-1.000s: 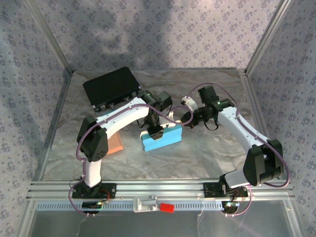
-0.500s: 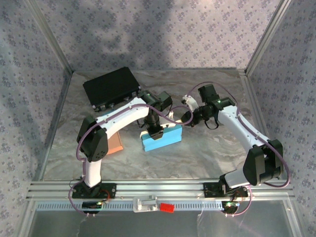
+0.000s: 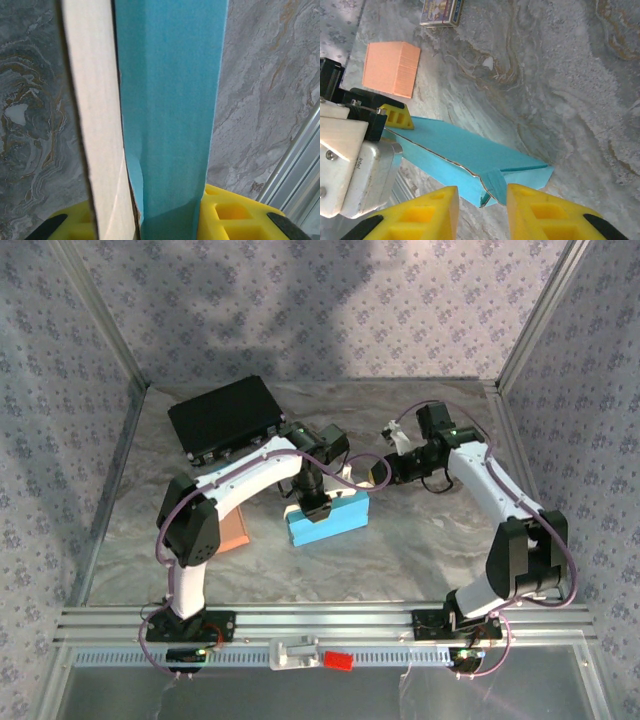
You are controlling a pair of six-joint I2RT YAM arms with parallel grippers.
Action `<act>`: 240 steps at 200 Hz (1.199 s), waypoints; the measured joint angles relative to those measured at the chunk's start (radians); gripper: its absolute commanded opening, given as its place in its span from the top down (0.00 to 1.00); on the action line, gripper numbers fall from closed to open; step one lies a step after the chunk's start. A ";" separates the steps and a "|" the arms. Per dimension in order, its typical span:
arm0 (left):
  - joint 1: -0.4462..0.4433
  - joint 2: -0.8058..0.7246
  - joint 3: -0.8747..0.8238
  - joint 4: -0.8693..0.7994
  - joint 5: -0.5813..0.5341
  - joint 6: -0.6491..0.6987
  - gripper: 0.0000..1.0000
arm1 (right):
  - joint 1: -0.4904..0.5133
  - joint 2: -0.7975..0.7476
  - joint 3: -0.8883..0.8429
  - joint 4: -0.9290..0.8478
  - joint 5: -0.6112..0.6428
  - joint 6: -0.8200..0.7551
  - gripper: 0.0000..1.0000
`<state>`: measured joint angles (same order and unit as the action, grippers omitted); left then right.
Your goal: Fold the paper box
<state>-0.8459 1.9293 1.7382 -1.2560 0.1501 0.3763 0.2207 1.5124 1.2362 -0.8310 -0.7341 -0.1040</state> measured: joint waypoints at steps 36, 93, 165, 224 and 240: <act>0.002 0.003 0.002 -0.001 0.003 0.000 0.70 | -0.004 0.011 0.001 -0.018 -0.019 0.007 0.68; 0.002 0.003 0.003 -0.001 0.003 0.000 0.70 | 0.022 0.052 0.018 -0.028 -0.021 0.006 0.75; 0.002 0.003 0.003 -0.001 0.004 0.000 0.70 | 0.045 0.059 0.024 -0.042 0.035 -0.013 0.78; 0.002 0.003 0.004 -0.001 0.003 0.000 0.70 | 0.079 0.058 0.024 -0.040 0.104 -0.019 0.85; 0.002 0.003 0.004 -0.001 0.004 0.000 0.70 | 0.079 0.058 0.025 -0.039 0.111 -0.019 0.87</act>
<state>-0.8440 1.9327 1.7424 -1.2572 0.1539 0.3763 0.3000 1.5707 1.2613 -0.8696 -0.6228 -0.1234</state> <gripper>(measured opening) 0.298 0.141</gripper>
